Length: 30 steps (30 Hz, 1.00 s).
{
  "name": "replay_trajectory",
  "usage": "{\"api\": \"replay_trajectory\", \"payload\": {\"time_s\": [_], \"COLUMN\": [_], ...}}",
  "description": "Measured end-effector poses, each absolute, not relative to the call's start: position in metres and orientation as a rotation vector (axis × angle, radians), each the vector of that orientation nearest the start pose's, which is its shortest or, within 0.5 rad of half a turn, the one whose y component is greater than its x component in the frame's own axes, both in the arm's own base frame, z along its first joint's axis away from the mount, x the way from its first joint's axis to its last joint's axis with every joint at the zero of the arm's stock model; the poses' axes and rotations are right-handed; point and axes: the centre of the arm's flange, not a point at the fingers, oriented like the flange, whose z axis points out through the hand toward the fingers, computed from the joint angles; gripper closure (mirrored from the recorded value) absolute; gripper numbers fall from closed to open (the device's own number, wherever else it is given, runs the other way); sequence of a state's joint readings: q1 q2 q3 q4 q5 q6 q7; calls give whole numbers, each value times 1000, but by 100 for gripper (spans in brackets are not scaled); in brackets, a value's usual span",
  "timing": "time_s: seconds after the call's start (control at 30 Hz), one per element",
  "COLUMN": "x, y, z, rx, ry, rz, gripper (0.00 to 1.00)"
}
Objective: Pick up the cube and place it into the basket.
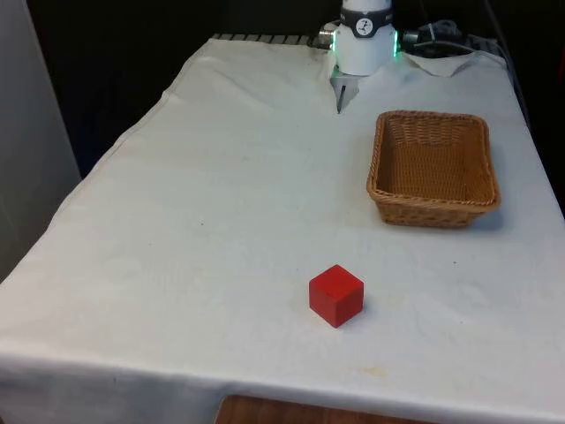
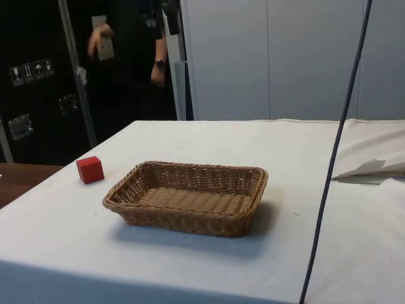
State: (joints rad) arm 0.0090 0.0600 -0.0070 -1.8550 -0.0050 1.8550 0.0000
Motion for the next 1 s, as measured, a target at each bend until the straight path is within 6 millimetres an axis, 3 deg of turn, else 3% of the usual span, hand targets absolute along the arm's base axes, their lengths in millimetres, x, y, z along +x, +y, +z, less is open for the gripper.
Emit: {"api": "replay_trajectory", "payload": {"time_s": [0.8,1.0], "x": [629,654], "y": [-1,0], "z": [454,441], "rx": [-3150,-3151], "ry": [18,17], "rz": [9,-21], "gripper": [0,0]}}
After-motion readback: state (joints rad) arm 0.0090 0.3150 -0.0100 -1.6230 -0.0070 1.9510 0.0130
